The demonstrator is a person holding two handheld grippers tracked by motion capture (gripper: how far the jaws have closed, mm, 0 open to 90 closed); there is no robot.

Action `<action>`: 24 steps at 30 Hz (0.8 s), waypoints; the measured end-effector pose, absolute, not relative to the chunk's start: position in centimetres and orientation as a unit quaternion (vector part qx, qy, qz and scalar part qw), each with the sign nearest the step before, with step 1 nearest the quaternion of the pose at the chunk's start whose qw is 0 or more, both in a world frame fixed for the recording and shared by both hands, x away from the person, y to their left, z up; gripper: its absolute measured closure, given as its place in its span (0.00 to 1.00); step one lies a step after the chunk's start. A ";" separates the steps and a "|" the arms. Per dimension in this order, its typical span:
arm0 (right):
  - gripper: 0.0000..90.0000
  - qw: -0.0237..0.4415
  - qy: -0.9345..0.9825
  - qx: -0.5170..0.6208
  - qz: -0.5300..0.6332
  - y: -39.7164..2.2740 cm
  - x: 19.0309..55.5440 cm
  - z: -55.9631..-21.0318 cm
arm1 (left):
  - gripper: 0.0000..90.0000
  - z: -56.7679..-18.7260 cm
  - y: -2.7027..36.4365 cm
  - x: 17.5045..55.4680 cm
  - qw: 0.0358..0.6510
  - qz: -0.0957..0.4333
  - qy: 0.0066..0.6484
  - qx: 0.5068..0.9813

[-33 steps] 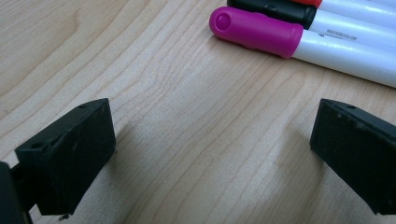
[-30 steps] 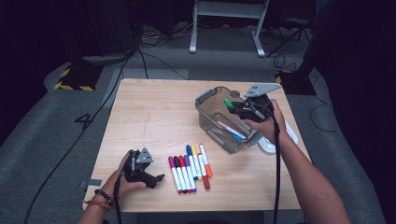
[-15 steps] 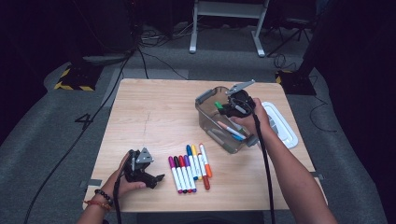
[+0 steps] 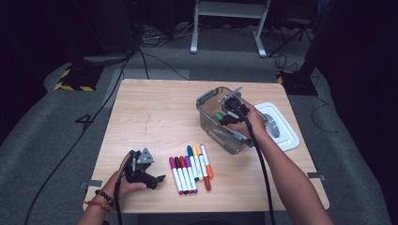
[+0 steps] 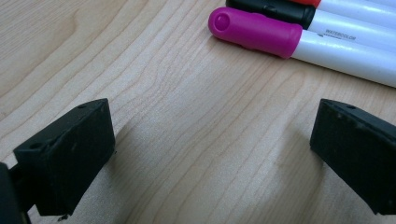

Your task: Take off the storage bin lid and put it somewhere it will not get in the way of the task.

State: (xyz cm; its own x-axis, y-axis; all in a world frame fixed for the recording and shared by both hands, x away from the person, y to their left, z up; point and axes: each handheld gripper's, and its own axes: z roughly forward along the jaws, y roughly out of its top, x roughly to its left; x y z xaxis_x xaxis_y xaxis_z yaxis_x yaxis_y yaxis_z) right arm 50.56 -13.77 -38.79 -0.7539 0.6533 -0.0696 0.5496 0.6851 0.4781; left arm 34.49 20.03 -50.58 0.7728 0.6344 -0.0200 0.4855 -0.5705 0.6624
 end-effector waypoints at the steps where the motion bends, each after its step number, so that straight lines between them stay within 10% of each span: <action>1: 0.82 0.115 0.912 0.326 0.220 -13.7 50.5 -38.8 | 0.00 -50.6 20.0 34.5 0.337 0.111 0.318 0.879; 24: 0.45 0.157 0.883 0.270 0.350 -16.5 45.8 -35.2 | 0.00 -50.6 20.0 34.5 0.337 0.111 0.319 0.879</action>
